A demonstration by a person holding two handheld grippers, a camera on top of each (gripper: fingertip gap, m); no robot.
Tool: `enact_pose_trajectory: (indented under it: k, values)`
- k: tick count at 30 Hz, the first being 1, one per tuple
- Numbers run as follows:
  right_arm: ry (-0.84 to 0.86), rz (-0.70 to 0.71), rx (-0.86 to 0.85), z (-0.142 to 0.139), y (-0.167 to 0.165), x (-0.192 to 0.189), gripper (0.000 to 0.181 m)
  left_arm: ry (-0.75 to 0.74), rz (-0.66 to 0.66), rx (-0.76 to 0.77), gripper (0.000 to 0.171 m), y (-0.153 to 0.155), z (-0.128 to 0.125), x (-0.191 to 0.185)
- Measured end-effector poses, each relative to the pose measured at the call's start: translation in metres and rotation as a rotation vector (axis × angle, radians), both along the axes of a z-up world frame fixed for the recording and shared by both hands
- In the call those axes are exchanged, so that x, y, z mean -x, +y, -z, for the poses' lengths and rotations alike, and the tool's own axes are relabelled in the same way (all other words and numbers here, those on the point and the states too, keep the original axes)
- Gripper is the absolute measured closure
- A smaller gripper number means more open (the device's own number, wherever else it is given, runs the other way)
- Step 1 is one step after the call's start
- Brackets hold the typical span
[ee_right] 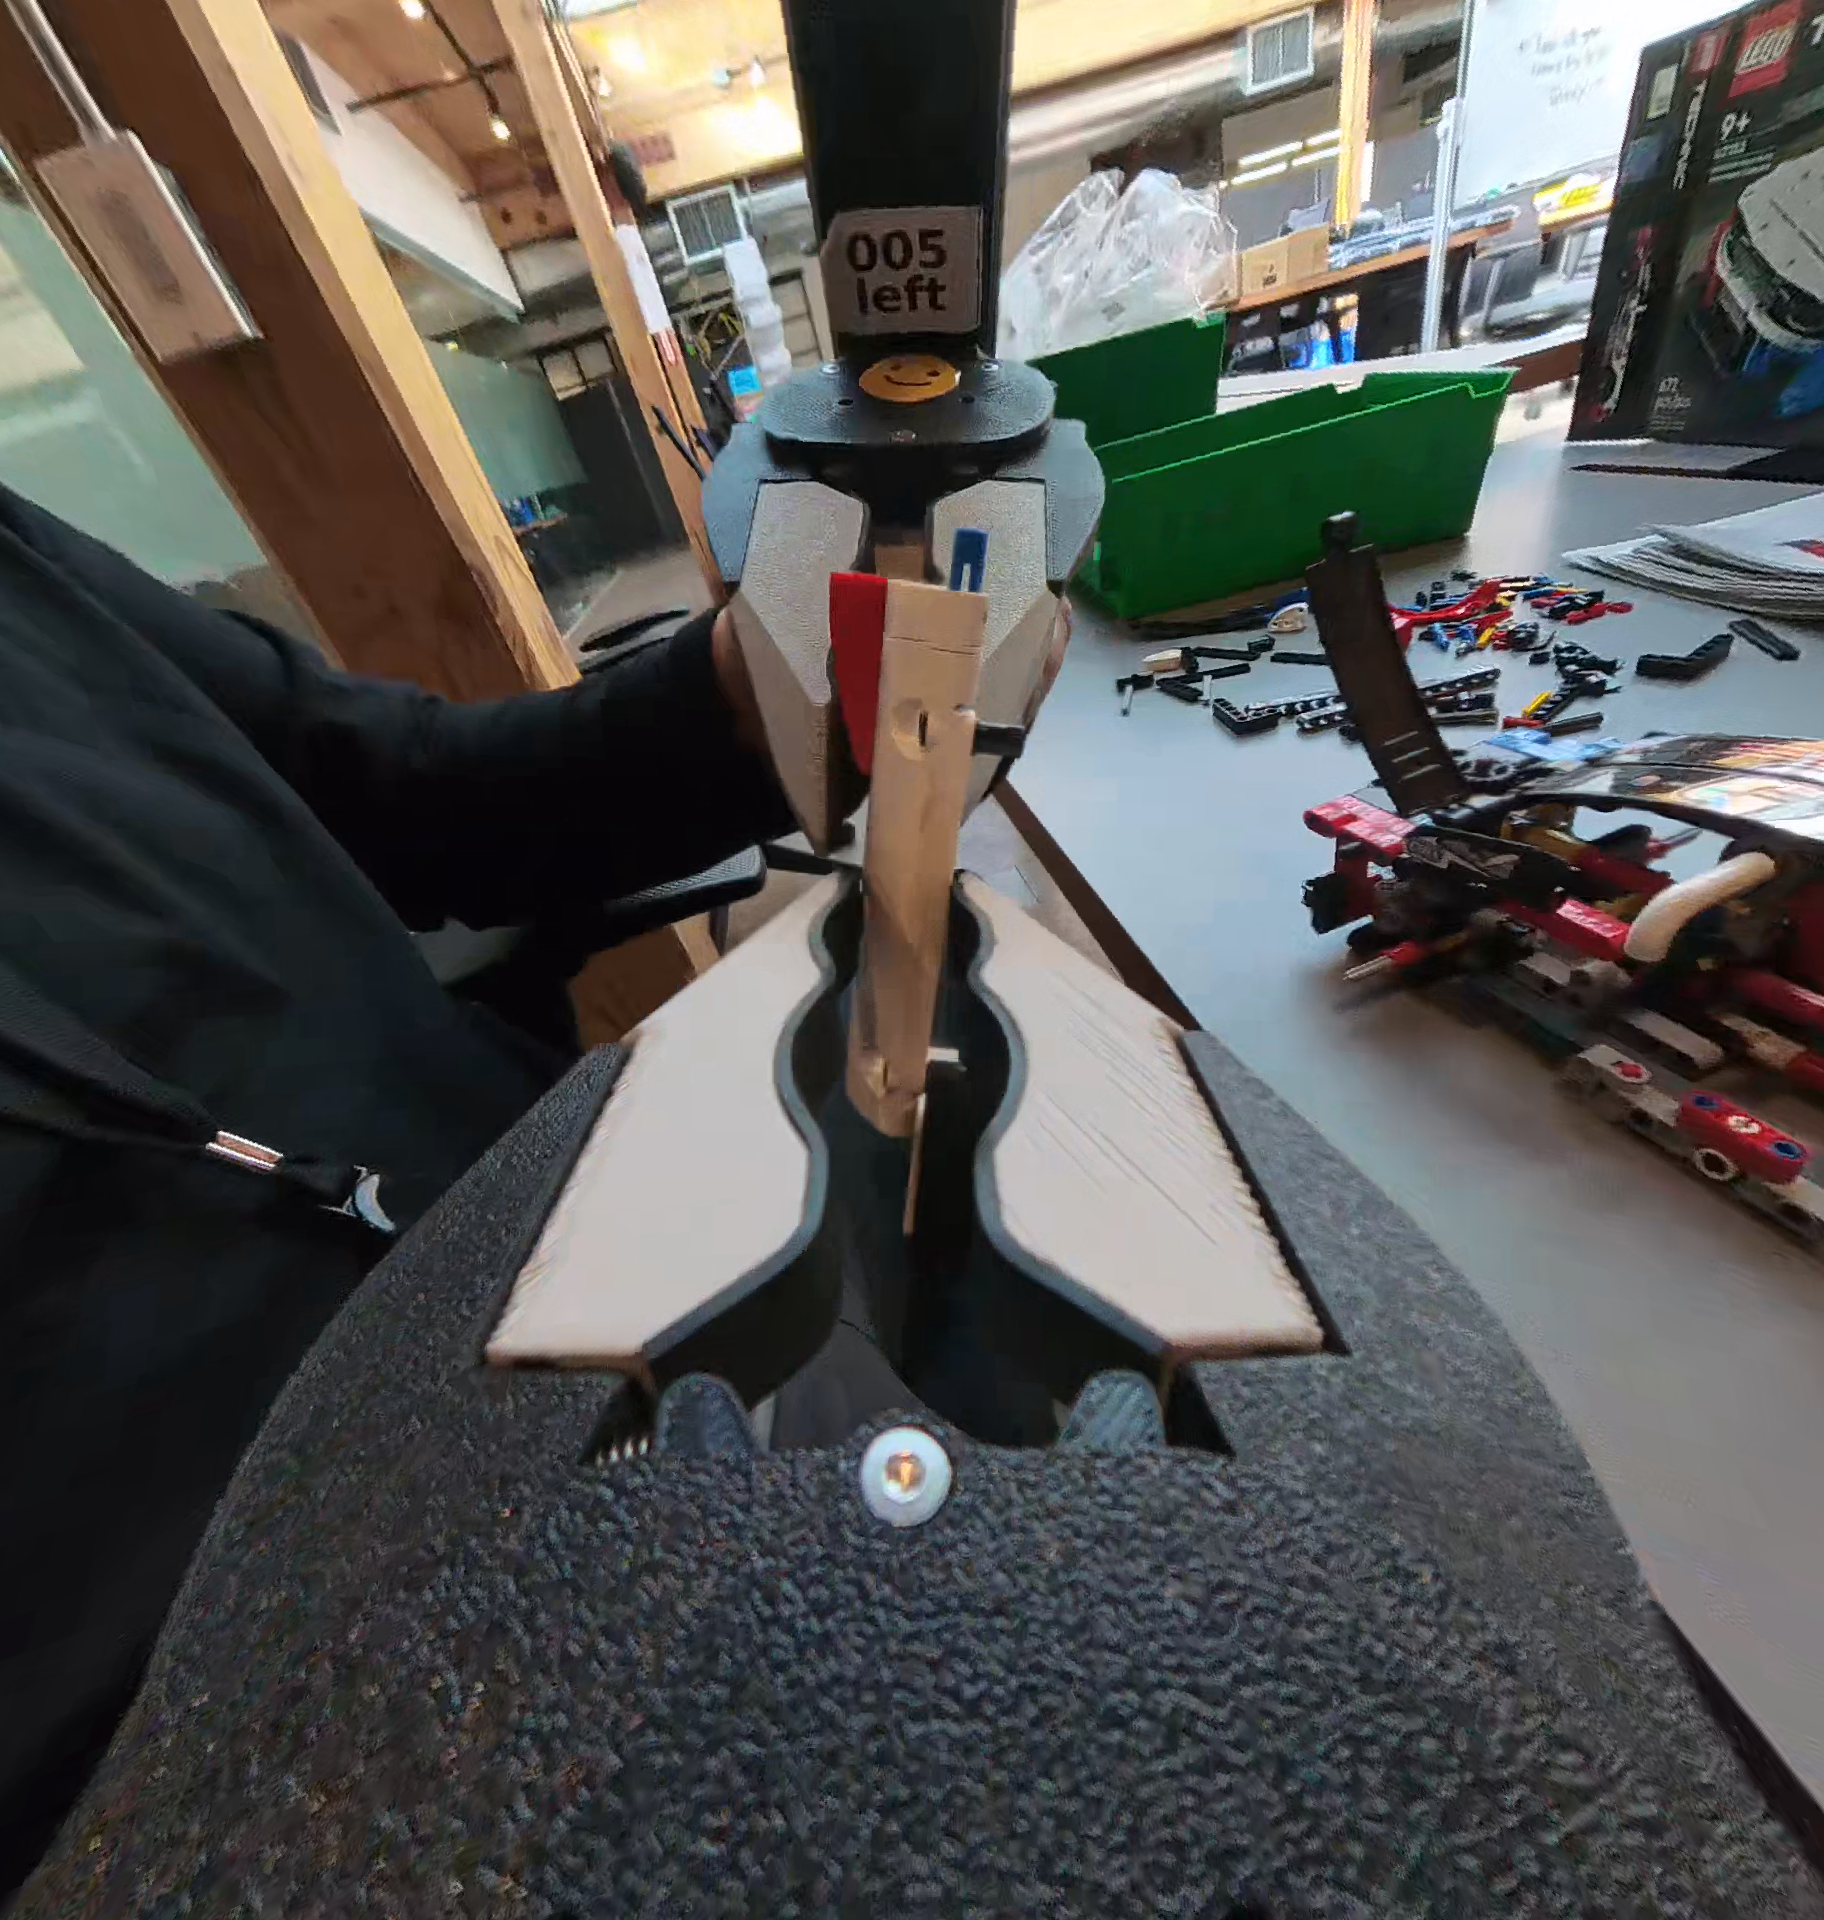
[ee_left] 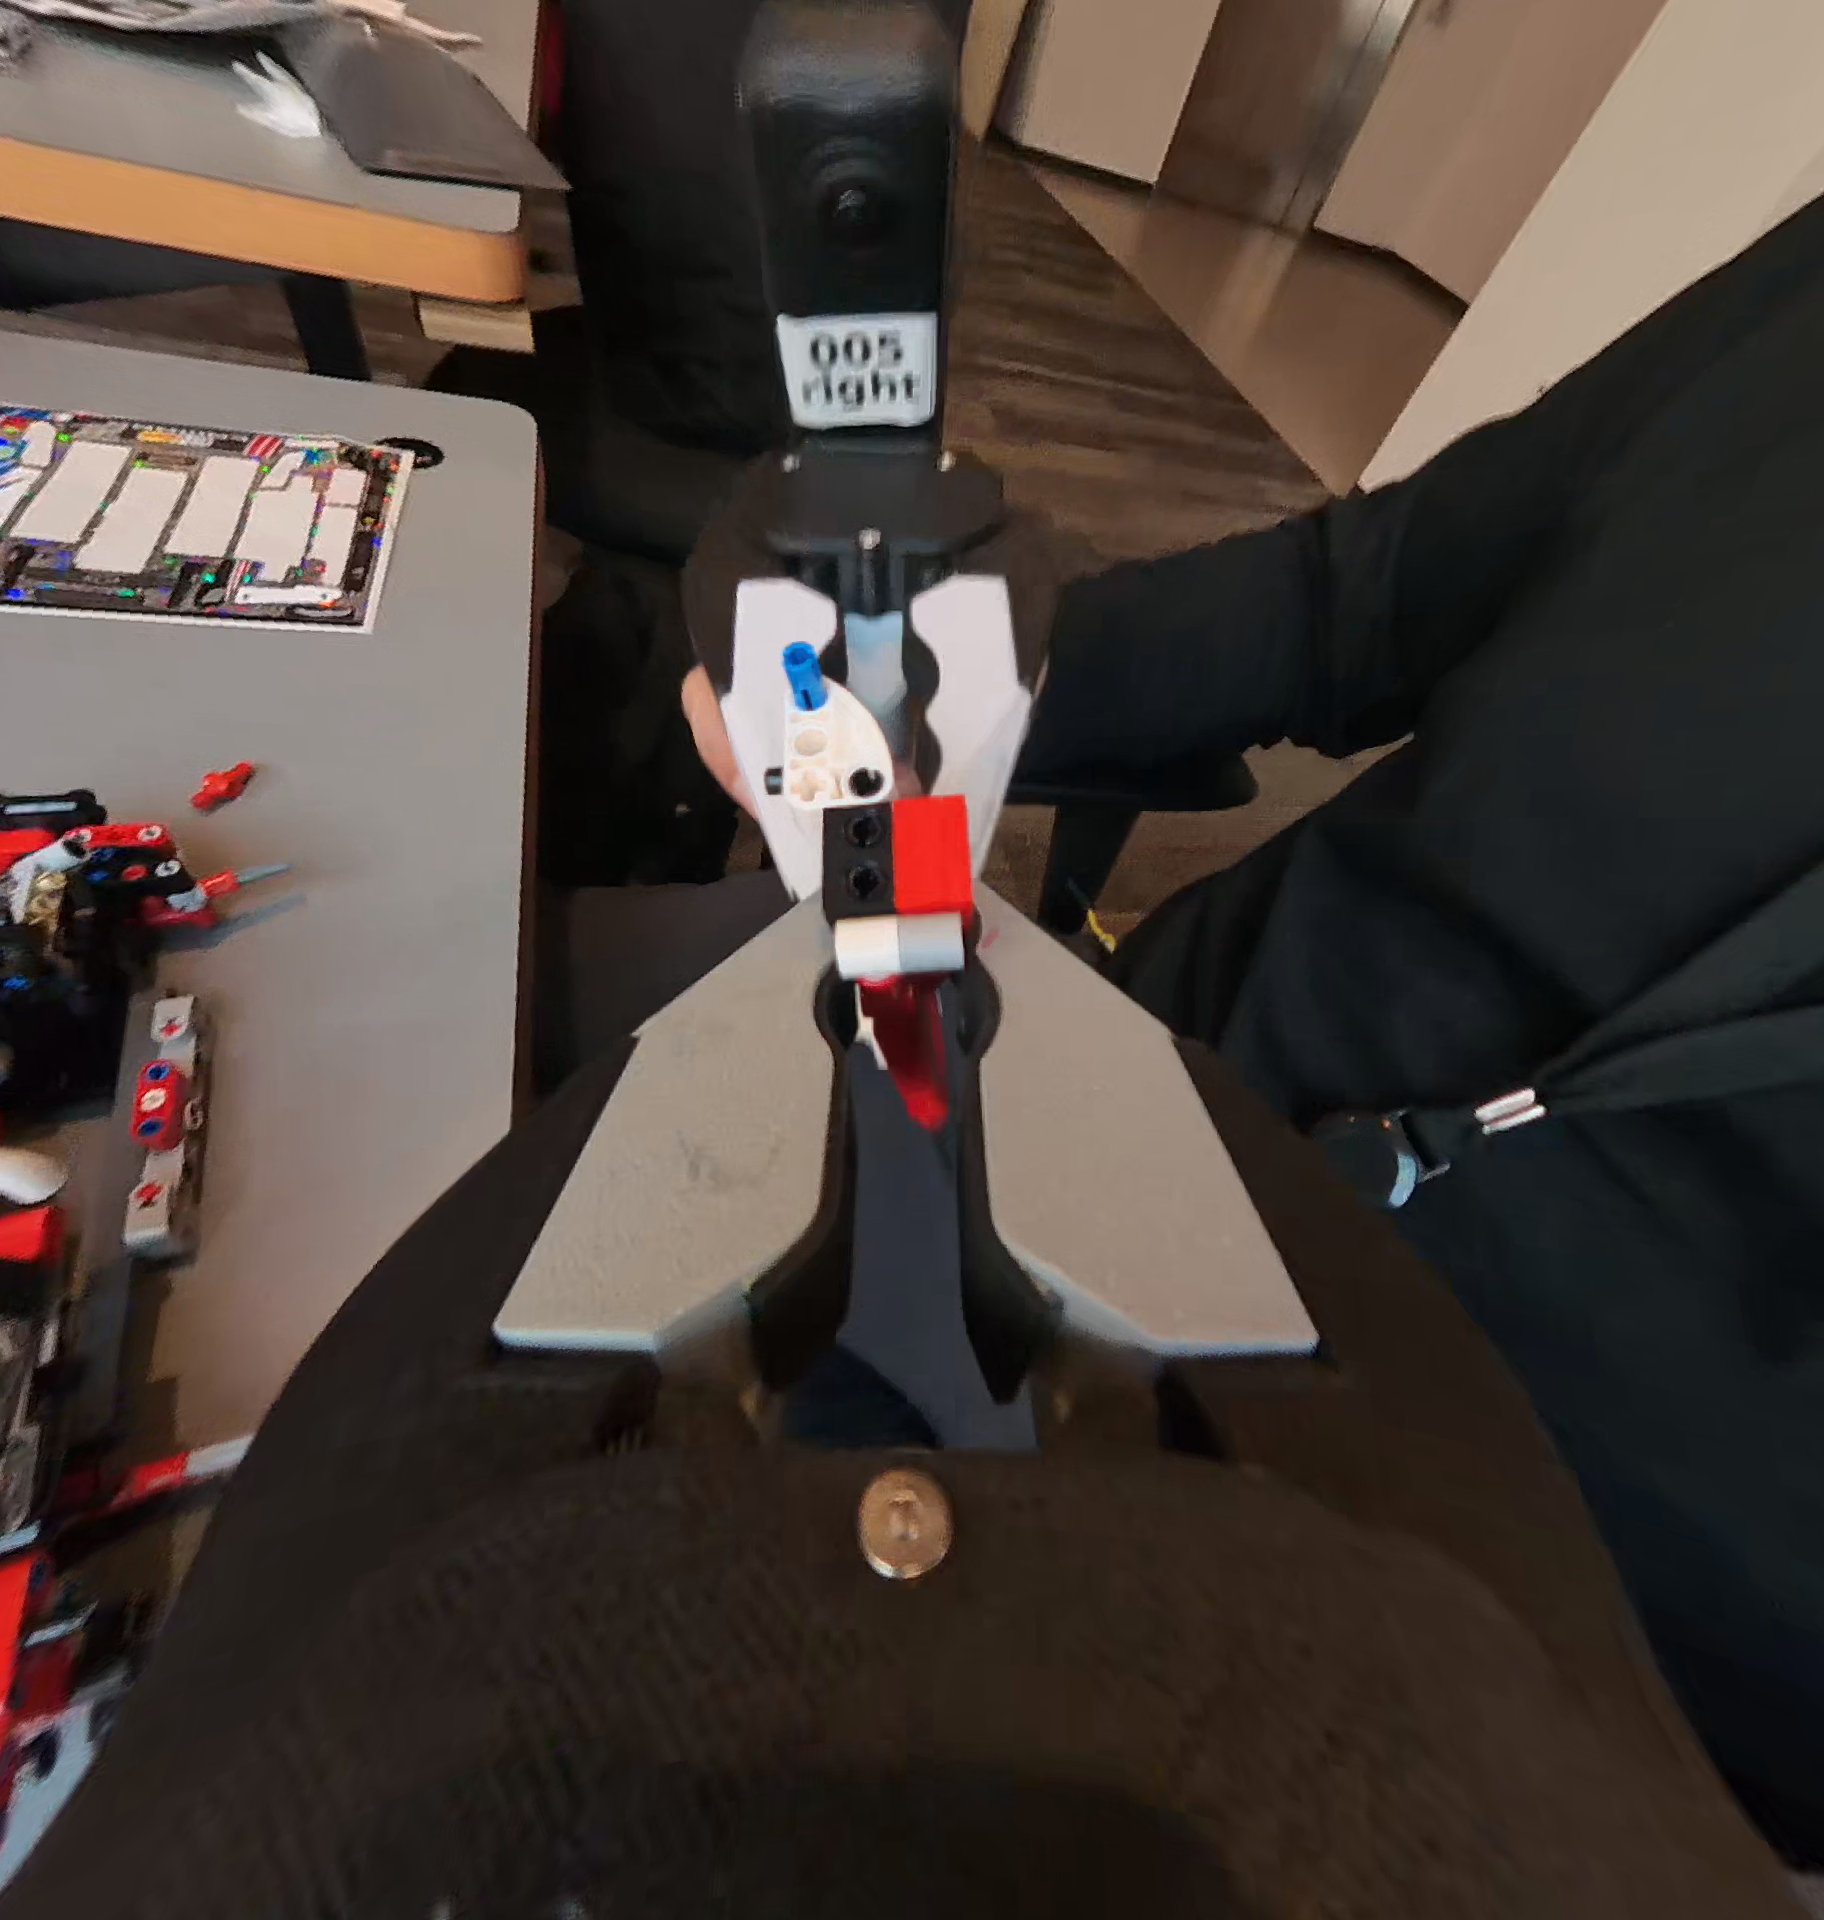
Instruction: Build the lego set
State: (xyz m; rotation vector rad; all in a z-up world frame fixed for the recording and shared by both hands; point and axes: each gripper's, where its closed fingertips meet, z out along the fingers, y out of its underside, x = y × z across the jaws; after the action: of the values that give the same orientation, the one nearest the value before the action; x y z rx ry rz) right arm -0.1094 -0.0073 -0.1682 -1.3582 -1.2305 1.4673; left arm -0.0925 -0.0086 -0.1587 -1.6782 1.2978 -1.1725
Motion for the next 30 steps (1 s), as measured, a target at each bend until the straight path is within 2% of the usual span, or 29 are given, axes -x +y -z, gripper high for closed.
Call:
enact_pose_trajectory:
  k: [5,9,13,18,21,23,24,26,28,30]
  values:
    - [0.089,-0.005,0.099,-0.001,-0.001,-0.001,0.169,-0.098,-0.083,0.074,0.156,0.010,-0.006,-0.006]
    - [0.179,0.044,0.175,-0.006,0.008,-0.001,0.176,-0.212,-0.172,0.242,0.150,0.025,-0.007,-0.003]
    - [0.158,0.086,0.186,0.003,0.013,0.001,0.176,-0.199,-0.199,0.279,0.147,0.026,0.005,0.000]
    - [0.213,0.026,0.227,-0.005,0.003,0.003,0.176,-0.278,-0.116,0.322,0.149,0.008,0.003,-0.001]
    - [0.142,-0.021,0.173,0.002,-0.007,0.006,0.176,-0.233,-0.100,0.282,0.151,-0.002,0.009,0.005]
    - [0.076,-0.059,0.093,0.007,-0.013,0.005,0.172,-0.214,-0.102,0.265,0.160,-0.008,0.012,0.012]
    - [0.044,-0.041,0.063,0.011,-0.008,0.003,0.168,-0.203,-0.100,0.258,0.166,-0.011,0.015,0.017]
    - [0.050,-0.016,0.043,0.009,0.002,-0.007,0.181,-0.181,-0.136,0.256,0.166,-0.011,0.024,0.028]
    - [0.069,0.015,0.070,0.005,0.017,-0.017,0.181,-0.197,-0.142,0.287,0.166,-0.012,0.027,0.035]
    - [-0.017,0.153,0.037,0.013,0.053,-0.031,0.178,-0.186,-0.166,0.301,0.166,-0.012,0.035,0.043]
